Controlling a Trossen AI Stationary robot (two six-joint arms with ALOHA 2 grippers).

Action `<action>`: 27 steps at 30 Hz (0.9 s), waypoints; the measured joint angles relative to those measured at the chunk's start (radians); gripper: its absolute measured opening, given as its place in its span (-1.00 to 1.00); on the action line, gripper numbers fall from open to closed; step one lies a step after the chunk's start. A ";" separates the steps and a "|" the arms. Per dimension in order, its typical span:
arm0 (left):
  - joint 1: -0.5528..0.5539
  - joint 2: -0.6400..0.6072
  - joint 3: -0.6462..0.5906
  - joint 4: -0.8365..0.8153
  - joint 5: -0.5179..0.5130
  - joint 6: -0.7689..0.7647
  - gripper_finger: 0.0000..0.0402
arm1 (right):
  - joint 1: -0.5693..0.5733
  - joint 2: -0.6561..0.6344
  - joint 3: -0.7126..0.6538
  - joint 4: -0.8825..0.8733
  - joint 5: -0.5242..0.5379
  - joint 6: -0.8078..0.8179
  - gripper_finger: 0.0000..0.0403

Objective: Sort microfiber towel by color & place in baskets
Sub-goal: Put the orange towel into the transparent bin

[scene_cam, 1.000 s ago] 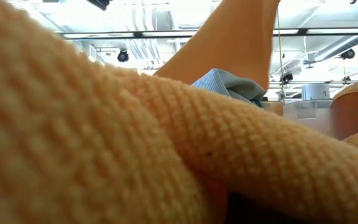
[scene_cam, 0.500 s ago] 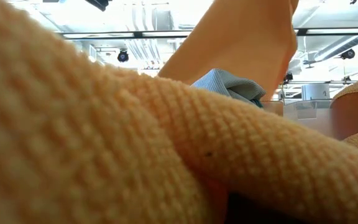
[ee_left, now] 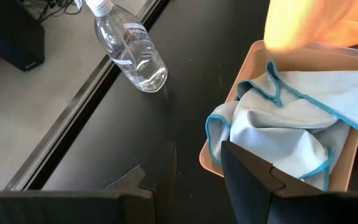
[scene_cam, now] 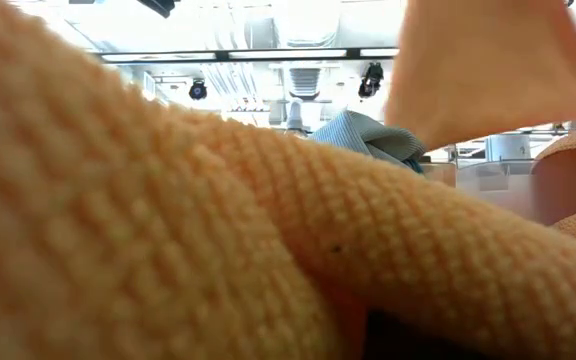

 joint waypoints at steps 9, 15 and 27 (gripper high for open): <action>0.000 0.000 0.000 0.000 0.000 0.000 -0.43 | 0.000 -0.023 0.000 -0.004 -0.081 0.044 -0.95; 0.000 0.000 0.000 0.000 0.000 0.000 -0.43 | 0.002 -0.024 0.000 -0.084 -0.145 0.091 -0.95; 0.000 0.001 0.000 0.000 0.000 -0.009 -0.43 | 0.002 -0.025 0.000 -0.330 -0.145 0.151 -0.95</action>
